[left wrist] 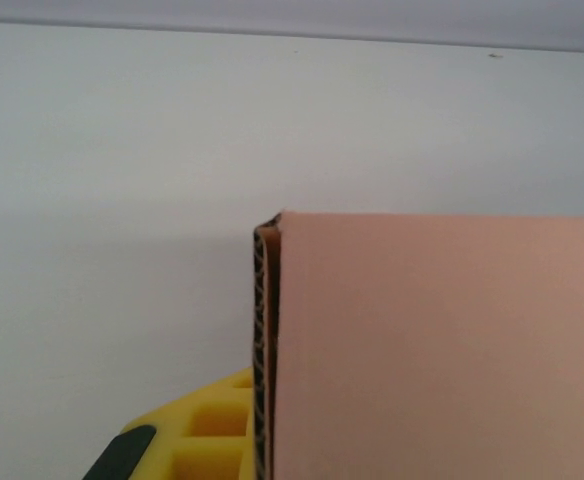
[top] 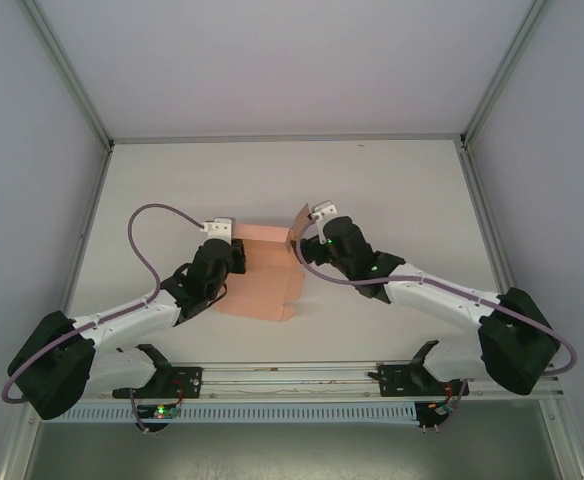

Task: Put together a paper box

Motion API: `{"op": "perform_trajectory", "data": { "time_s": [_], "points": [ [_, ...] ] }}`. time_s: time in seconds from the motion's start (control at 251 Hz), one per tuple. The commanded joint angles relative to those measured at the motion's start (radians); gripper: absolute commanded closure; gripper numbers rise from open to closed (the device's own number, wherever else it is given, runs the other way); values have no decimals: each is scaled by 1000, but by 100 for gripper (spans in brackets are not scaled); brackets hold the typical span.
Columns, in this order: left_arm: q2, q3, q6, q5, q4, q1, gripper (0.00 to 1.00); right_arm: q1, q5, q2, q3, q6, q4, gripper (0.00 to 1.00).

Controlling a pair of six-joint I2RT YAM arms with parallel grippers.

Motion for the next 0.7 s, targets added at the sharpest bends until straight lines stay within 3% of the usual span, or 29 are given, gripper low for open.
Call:
{"op": "perform_trajectory", "data": {
  "time_s": [0.0, 0.152, 0.411, 0.507, 0.694],
  "points": [
    [6, 2, -19, 19, -1, -44, 100, 63, 140, 40, 51, 75, 107, 8],
    [-3, 6, -55, -55, -49, -52, 100, 86, 304, 30, 58, 162, 27, 8],
    [-53, -11, -90, -138, -90, -53, 100, 84, 383, -107, -1, 187, -174, 6],
    [-78, -8, -95, -145, -122, -53, 100, 60, 330, -199, -69, 180, -204, 5],
    [-133, -20, -113, -125, -135, -53, 100, -54, 61, -359, -244, 188, -157, 4]
  ]
}}
